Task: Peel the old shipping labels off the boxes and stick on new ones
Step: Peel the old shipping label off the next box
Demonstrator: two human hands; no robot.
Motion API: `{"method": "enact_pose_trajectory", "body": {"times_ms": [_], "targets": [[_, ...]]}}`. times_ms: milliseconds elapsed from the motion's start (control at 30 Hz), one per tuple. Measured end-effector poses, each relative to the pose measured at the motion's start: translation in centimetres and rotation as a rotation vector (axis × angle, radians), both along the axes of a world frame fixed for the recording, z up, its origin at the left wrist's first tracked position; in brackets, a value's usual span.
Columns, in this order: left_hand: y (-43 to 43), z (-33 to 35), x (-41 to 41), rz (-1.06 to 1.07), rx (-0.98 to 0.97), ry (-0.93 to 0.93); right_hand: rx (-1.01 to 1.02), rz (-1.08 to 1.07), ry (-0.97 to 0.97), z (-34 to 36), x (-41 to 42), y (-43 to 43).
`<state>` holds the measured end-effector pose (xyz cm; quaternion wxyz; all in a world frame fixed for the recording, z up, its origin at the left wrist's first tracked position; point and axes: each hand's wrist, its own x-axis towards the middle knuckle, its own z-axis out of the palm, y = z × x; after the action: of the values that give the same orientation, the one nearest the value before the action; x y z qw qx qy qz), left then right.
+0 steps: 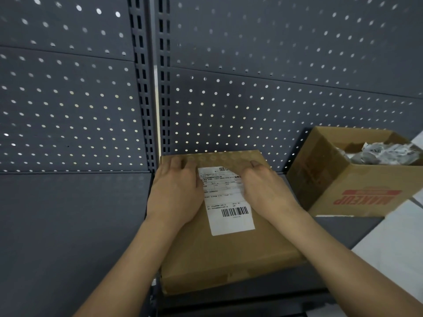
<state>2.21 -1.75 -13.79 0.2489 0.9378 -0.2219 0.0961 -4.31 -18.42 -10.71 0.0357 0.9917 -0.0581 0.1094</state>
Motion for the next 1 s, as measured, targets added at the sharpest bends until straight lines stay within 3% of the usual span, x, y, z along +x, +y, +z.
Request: {"method": "enact_pose_trajectory", "body": {"times_ms": [200,500,767,867,1000], "targets": [[0.1,-0.2,0.2,-0.007,-0.020,0.001,0.421,-0.044,-0.136,0.7,-0.9,-1.5],[0.1,-0.2,0.2,-0.009,-0.024,0.006,0.408,-0.008,-0.044,0.6,-0.6,-1.4],[0.2,-0.1,0.0,-0.002,-0.016,0.008,0.119,-0.060,0.017,0.2,-0.1,-0.6],[0.2,0.1,-0.1,0.000,-0.029,0.014,0.206,-0.029,0.023,0.3,-0.7,-1.0],[0.2,0.3,-0.3,-0.009,-0.039,0.017,0.497,0.003,-0.079,0.4,-1.6,-1.8]]}}
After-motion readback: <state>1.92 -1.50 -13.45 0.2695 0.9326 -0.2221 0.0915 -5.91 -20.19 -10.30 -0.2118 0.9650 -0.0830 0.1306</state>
